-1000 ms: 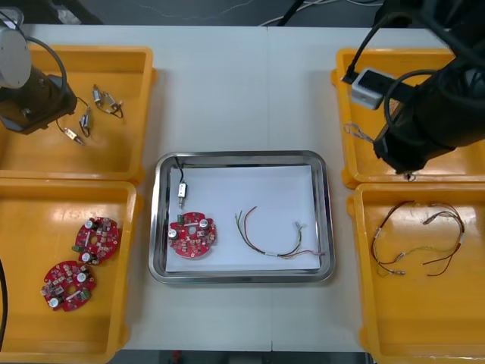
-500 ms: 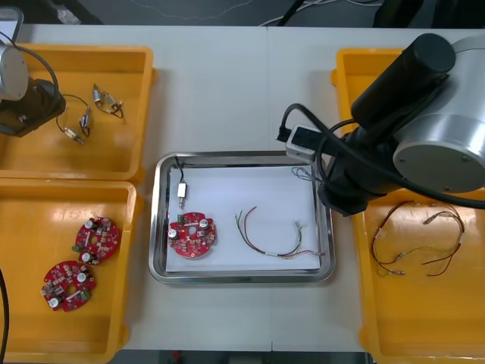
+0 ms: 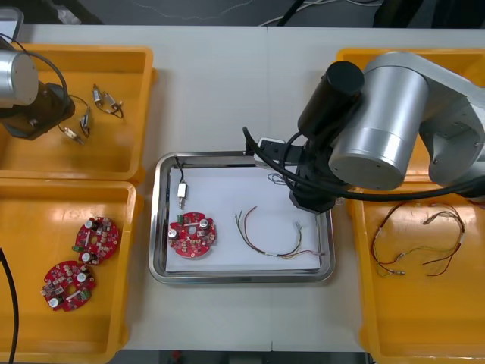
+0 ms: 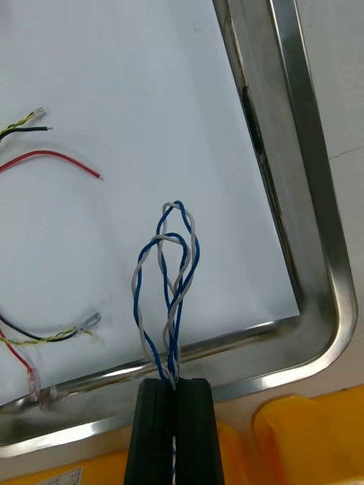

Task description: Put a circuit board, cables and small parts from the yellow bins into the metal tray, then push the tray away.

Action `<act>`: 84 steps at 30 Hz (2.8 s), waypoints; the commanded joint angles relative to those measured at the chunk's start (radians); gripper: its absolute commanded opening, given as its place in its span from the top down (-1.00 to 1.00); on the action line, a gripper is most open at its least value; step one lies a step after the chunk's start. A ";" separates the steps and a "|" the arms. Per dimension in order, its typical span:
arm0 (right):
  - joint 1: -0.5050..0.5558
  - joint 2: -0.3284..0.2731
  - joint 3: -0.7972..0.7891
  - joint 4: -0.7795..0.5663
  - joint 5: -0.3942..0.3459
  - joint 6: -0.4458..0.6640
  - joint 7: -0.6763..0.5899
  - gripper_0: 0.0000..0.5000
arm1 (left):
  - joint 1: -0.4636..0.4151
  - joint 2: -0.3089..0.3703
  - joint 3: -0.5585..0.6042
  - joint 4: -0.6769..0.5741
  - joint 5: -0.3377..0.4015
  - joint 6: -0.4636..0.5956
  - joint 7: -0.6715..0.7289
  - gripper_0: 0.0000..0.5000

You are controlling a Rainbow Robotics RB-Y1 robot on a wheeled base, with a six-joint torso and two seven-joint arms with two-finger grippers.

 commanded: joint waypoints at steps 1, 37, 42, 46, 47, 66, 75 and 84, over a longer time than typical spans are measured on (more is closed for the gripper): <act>-0.084 0.056 0.066 0.076 0.029 -0.050 -0.011 1.00 | -0.044 -0.038 -0.003 -0.007 -0.011 -0.012 -0.037 -1.00; -0.198 0.251 0.244 0.385 0.084 -0.148 0.038 1.00 | -0.009 0.041 0.032 0.005 0.056 -0.004 -0.068 -1.00; -0.198 0.251 0.244 0.392 0.105 -0.159 0.046 0.17 | 0.005 0.060 0.045 0.005 0.068 -0.006 -0.074 -1.00; -0.198 0.247 0.242 0.392 0.118 -0.158 0.053 -1.00 | 0.017 0.066 0.060 0.005 0.068 -0.007 -0.080 -1.00; -0.198 0.243 0.239 0.391 0.116 -0.158 0.056 -1.00 | 0.019 0.066 0.061 0.005 0.067 -0.007 -0.082 -1.00; -0.198 0.205 -0.089 0.353 -0.037 0.095 0.043 -1.00 | 0.022 -0.023 0.061 0.008 -0.004 -0.003 -0.091 -1.00; -0.196 0.161 -0.258 0.340 -0.048 0.264 -0.198 -1.00 | 0.022 -0.055 0.060 0.008 -0.033 -0.003 -0.096 -1.00; -0.195 0.121 -0.421 0.342 0.006 0.317 -0.414 -1.00 | 0.023 -0.058 0.043 0.031 -0.031 -0.020 -0.105 -1.00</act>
